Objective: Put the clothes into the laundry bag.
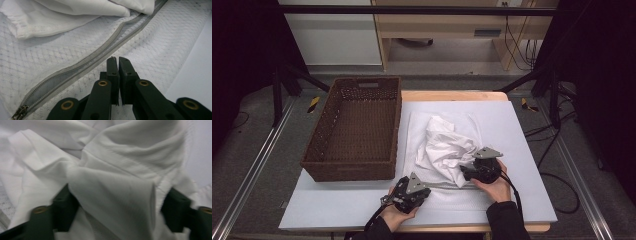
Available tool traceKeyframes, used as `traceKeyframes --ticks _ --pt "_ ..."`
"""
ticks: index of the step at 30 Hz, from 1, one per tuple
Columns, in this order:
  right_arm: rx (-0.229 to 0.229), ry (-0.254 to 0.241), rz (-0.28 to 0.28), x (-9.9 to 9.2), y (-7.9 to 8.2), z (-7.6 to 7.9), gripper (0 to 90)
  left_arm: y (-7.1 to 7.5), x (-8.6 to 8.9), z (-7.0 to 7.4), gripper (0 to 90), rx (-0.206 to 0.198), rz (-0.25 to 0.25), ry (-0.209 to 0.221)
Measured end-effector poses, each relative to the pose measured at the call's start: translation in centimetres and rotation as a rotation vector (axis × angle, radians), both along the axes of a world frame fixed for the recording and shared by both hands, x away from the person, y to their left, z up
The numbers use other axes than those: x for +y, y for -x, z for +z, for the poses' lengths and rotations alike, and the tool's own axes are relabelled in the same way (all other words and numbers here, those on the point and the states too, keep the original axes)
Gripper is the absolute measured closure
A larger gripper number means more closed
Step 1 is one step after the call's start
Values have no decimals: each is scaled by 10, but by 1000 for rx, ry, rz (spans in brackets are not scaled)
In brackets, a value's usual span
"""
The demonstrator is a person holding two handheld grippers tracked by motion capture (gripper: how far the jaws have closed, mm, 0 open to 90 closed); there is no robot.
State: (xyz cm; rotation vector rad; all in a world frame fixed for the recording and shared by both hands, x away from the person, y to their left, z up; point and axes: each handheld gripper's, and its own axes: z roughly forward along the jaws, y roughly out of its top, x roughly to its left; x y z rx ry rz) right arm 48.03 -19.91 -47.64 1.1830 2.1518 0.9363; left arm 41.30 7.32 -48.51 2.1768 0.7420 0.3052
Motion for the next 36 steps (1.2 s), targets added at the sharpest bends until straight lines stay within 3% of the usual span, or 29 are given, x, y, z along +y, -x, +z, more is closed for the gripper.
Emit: traceKeyframes --ticks 3,5,7,12,14,15,19,22,25,28,31,32,36 --pt "0 -23 -3 -5 3 4 643 0 0 0 882 3 0 3" --pt "-7 -26 -24 -10 6 8 699 0 0 0 883 2 0 3" --pt "-33 -9 -77 -20 10 15 713 0 0 -1 882 -3 0 3" --pt "-67 -32 -207 -61 23 22 710 1 0 -1 884 -7 4 3" --pt "-69 -32 -227 -71 27 19 703 1 0 -1 885 -5 6 2" --pt "-63 -55 -233 -73 28 16 699 1 0 -1 885 -4 6 2" --pt "-25 -10 -226 -67 22 5 621 1 0 0 882 0 7 4" --pt "-11 14 -216 -60 19 2 447 2 1 0 884 -2 1 6" --pt "-39 7 -199 -60 26 12 294 4 1 1 894 -3 -2 6" --pt "-107 -44 -196 -63 40 34 220 5 2 3 898 -7 2 10" --pt "-190 -108 -164 -61 54 59 239 5 3 4 899 -2 3 15" --pt "-215 -127 -129 -57 60 67 263 5 3 4 899 -1 2 13" --pt "-222 -130 -24 -31 68 75 350 5 1 2 899 3 -2 7"
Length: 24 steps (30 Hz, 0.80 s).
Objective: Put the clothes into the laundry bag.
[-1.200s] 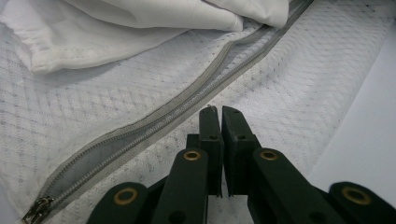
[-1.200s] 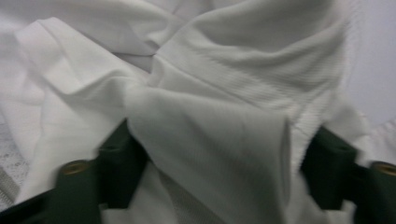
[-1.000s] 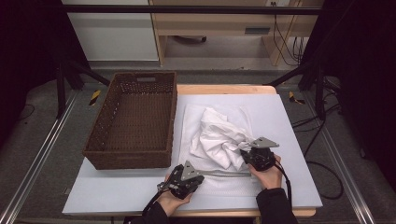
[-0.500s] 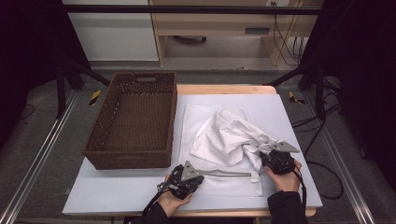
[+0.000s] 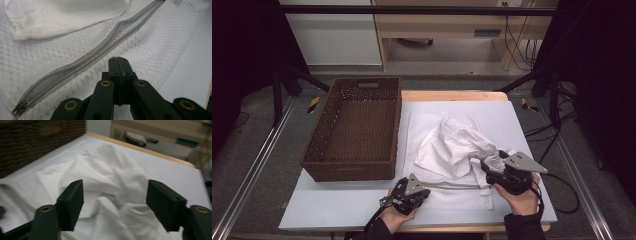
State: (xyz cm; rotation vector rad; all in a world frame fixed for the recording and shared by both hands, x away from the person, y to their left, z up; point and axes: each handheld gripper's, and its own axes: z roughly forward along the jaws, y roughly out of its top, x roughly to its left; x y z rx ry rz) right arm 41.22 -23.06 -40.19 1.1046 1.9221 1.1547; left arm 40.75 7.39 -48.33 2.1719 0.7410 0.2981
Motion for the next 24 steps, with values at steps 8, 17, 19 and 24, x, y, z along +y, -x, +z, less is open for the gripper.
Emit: traceKeyframes --ticks 8,17,19,24 --pt "189 30 232 62 -7 -43 594 2 -1 -2 899 -7 3 -6" --pt "297 107 235 79 -18 -78 611 1 -2 -2 899 -6 4 -8" --pt "296 113 229 80 -19 -81 638 1 -2 -2 899 -4 5 -9" --pt "294 117 212 80 -22 -81 817 1 -2 -2 898 0 4 -8"
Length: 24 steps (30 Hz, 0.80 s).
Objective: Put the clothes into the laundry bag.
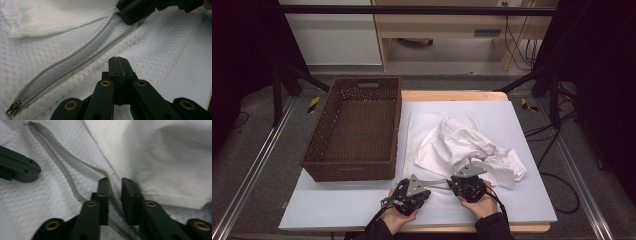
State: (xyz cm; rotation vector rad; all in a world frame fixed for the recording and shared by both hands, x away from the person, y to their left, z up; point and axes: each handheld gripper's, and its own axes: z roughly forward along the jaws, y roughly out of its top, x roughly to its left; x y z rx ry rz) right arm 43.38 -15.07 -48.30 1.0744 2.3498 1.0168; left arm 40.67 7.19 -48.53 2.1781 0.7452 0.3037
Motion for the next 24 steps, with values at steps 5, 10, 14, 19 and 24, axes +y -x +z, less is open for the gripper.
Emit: traceKeyframes --ticks 5,10,14,19,24 --pt "24 9 -14 -2 -3 4 893 -1 0 0 898 4 -3 -1" --pt "-55 -46 -18 -8 1 24 893 -3 0 8 862 -1 -5 8" --pt "-98 -115 -23 -17 3 37 894 -7 6 35 817 -64 19 55" --pt "-122 -155 -29 -20 1 42 895 -22 -1 57 695 -124 50 37" --pt "-142 -164 -26 -20 2 47 894 -38 -28 55 604 -159 15 -3"
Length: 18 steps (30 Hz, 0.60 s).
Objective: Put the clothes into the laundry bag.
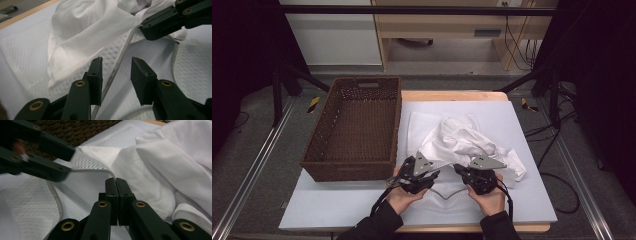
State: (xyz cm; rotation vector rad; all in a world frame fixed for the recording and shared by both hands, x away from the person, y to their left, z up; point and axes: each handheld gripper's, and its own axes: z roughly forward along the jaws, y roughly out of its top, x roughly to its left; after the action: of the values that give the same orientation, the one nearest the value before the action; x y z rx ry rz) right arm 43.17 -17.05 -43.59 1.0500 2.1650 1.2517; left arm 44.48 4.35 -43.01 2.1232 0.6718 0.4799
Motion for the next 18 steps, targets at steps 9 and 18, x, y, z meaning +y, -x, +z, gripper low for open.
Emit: traceKeyframes --ticks 9,18 --pt "7 -12 8 -4 1 0 891 -19 -17 -4 850 42 -46 20" --pt "16 -33 18 -11 4 8 750 -18 -7 -3 888 100 -70 32"
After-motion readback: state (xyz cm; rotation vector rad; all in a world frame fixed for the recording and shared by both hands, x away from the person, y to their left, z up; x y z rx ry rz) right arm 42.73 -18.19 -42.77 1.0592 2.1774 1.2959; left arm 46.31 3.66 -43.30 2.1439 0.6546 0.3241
